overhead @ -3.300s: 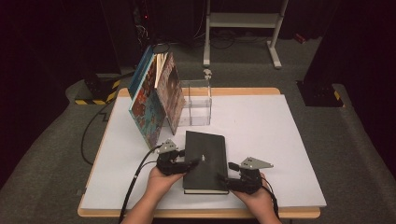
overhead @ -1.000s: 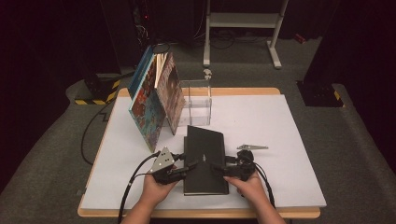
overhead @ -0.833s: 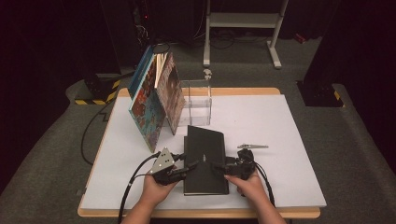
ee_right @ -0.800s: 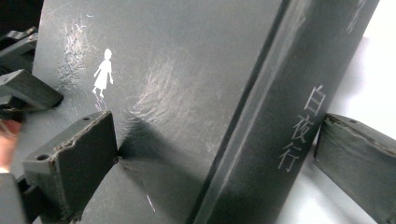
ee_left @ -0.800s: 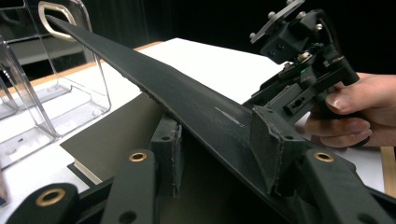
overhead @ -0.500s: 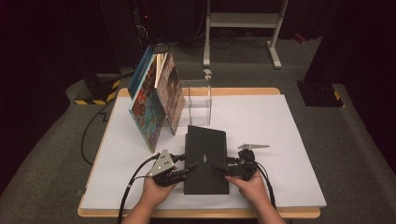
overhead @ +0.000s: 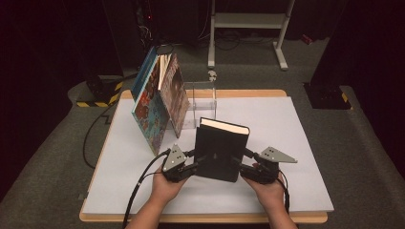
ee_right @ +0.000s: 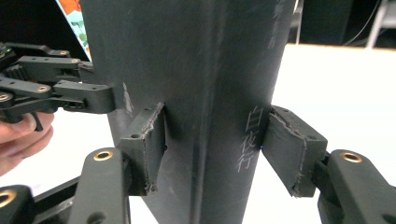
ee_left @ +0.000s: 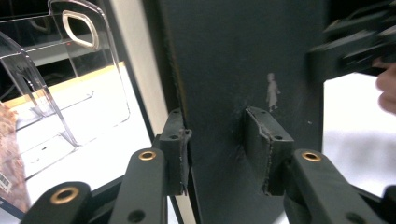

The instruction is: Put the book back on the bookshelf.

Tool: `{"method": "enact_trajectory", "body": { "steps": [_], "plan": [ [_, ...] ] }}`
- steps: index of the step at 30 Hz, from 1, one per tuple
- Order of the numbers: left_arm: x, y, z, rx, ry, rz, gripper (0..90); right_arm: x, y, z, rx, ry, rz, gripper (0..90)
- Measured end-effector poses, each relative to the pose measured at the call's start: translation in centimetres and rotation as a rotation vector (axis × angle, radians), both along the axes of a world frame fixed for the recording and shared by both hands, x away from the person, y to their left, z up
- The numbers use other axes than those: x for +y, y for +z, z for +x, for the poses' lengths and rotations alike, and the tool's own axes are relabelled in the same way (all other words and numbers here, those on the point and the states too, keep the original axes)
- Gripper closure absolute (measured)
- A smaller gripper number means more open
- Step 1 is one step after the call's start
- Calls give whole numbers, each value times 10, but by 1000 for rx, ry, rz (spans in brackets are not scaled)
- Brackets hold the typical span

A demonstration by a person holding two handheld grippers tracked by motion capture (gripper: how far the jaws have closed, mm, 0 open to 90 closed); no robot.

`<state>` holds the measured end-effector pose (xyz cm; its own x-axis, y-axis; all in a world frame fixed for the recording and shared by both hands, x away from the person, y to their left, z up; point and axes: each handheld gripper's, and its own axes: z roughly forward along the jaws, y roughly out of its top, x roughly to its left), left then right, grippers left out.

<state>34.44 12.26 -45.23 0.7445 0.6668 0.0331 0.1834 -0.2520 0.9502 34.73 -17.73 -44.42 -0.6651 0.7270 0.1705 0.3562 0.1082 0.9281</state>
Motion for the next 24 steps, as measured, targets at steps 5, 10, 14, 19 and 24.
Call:
{"method": "enact_trajectory", "body": {
  "steps": [5, 10, 14, 19, 24],
  "plan": [
    [4, -7, -4, 4, -6, -6, 621, -2, -3, -4, -25, 15, 6, 395],
    [14, -12, -11, 9, 3, -31, 555, -3, -5, -7, -24, 32, 33, 386],
    [30, -14, -15, 32, 18, -69, 511, -1, -6, -10, -29, 47, 25, 379],
    [52, -18, -21, 35, 65, -56, 477, 1, -6, -14, -37, 61, 12, 361],
    [77, -23, -22, 60, 130, -42, 444, 2, -7, -15, -32, 79, 10, 341]
  ]
}}
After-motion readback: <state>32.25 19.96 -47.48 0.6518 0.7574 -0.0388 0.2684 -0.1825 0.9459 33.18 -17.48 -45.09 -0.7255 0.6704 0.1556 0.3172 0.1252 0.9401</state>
